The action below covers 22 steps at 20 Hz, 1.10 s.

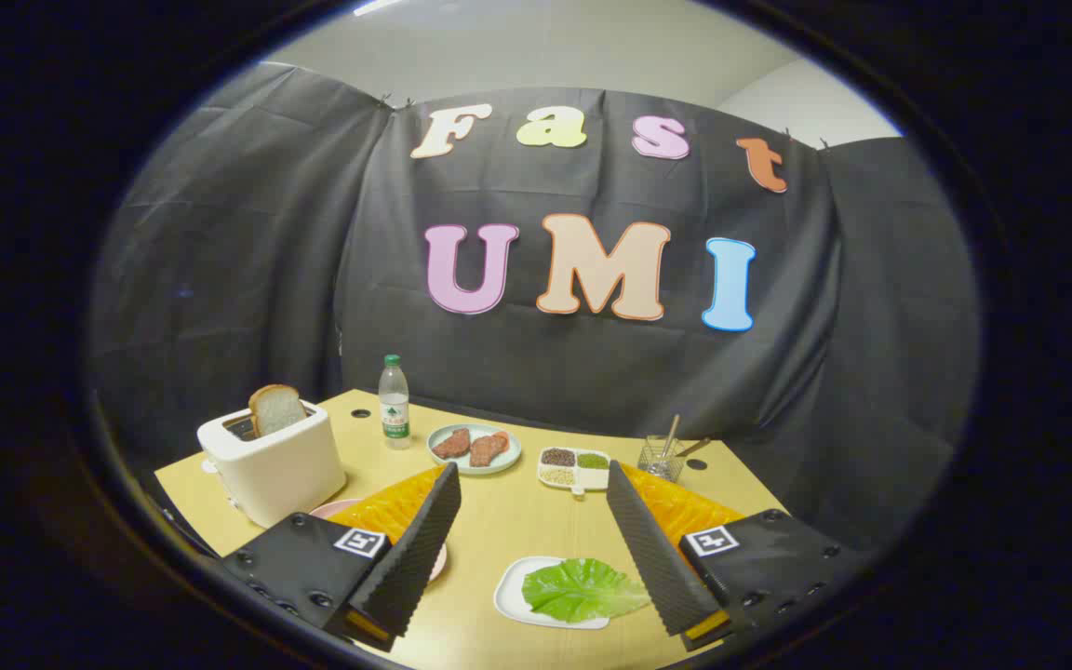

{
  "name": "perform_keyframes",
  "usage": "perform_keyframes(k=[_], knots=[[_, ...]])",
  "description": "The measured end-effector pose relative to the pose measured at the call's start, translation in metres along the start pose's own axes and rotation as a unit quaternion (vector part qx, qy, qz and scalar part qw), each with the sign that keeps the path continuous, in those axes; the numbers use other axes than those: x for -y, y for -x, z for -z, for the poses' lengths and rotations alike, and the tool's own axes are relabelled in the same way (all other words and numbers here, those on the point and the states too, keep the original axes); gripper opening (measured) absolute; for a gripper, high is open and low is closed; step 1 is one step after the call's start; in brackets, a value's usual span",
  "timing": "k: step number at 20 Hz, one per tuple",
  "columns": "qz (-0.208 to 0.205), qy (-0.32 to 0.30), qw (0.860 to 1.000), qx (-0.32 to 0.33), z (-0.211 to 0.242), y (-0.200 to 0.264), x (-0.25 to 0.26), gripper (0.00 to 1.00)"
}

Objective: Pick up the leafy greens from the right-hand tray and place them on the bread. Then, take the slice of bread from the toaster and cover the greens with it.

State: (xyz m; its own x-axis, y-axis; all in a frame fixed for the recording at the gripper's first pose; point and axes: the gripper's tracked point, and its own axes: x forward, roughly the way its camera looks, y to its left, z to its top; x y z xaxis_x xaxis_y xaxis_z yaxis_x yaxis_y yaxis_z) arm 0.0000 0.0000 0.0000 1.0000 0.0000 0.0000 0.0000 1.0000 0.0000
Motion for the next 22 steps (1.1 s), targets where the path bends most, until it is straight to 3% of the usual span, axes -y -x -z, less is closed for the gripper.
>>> perform_keyframes(k=[22], knots=[[0.000, 0.014, 1.000, -0.012, 0.0083, -0.0001, 0.0035, 1.00]])
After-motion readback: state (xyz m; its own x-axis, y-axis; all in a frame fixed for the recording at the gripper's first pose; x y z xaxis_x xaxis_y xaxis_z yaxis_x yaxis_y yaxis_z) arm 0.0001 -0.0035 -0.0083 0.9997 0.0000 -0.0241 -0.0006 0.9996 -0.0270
